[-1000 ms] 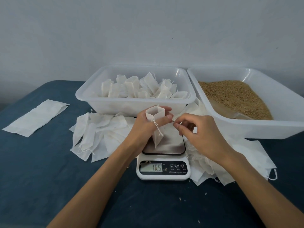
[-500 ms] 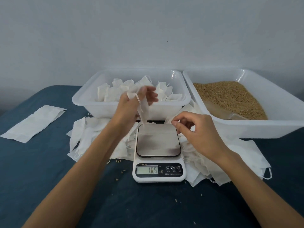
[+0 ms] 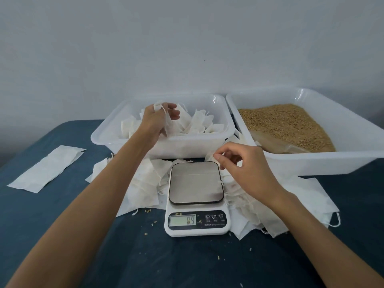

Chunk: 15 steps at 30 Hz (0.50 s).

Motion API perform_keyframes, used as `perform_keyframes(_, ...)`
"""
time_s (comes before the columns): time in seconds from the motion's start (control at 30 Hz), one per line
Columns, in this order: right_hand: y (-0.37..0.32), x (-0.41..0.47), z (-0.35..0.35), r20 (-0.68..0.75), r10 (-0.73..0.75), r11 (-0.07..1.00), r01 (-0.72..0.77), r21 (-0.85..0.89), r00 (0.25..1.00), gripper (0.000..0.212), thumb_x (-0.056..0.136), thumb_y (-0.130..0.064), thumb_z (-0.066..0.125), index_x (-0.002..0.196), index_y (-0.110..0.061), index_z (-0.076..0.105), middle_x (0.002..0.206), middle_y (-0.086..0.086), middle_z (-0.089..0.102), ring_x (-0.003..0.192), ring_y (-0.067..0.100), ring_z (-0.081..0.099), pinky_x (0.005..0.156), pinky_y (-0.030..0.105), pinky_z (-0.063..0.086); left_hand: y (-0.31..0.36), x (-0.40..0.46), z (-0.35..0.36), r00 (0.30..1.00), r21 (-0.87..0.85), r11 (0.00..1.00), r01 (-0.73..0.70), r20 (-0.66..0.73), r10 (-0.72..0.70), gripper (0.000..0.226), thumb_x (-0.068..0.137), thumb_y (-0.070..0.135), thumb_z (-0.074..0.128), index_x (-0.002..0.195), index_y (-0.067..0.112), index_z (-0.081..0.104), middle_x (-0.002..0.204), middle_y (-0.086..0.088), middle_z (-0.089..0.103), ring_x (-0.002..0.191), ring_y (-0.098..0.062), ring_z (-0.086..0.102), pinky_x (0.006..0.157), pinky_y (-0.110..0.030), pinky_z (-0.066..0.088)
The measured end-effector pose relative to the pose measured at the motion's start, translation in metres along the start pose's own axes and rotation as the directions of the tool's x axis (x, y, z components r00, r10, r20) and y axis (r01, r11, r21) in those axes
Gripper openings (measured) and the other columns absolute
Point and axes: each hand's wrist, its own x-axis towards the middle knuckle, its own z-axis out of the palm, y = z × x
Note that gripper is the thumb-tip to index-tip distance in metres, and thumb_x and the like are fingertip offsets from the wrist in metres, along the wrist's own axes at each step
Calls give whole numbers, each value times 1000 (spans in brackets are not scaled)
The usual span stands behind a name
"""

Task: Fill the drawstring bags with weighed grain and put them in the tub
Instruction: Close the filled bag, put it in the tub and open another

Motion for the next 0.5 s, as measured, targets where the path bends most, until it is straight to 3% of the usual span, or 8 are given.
perform_keyframes(0.17,-2,0,-1,-8,0,1000,0,10,1000,7,94,-21,71,88,-25,73,66,-8,69,64,16,66,63,27,52,1,5,-3,998,52,998,-40,-52,43,33,110,9,34,110,5,66,101,-14,73,97,-23,70,81,-41,57)
perform_keyframes(0.33,-3,1,-2,-12,6,1000,-6,4,1000,8,94,-21,71,88,-24,73,66,-8,69,65,15,67,63,22,52,5,10,-9,986,63,993,-96,-134,104,33,111,7,32,109,2,65,91,-8,72,85,-19,70,59,-17,54)
perform_keyframes(0.5,-4,1,-2,-10,18,1000,-18,11,1000,8,93,-20,71,87,-24,73,65,-8,68,65,15,67,62,19,51,14,16,1,988,-128,986,-102,-132,85,32,106,1,33,106,2,65,91,-12,71,83,-20,72,75,-26,58)
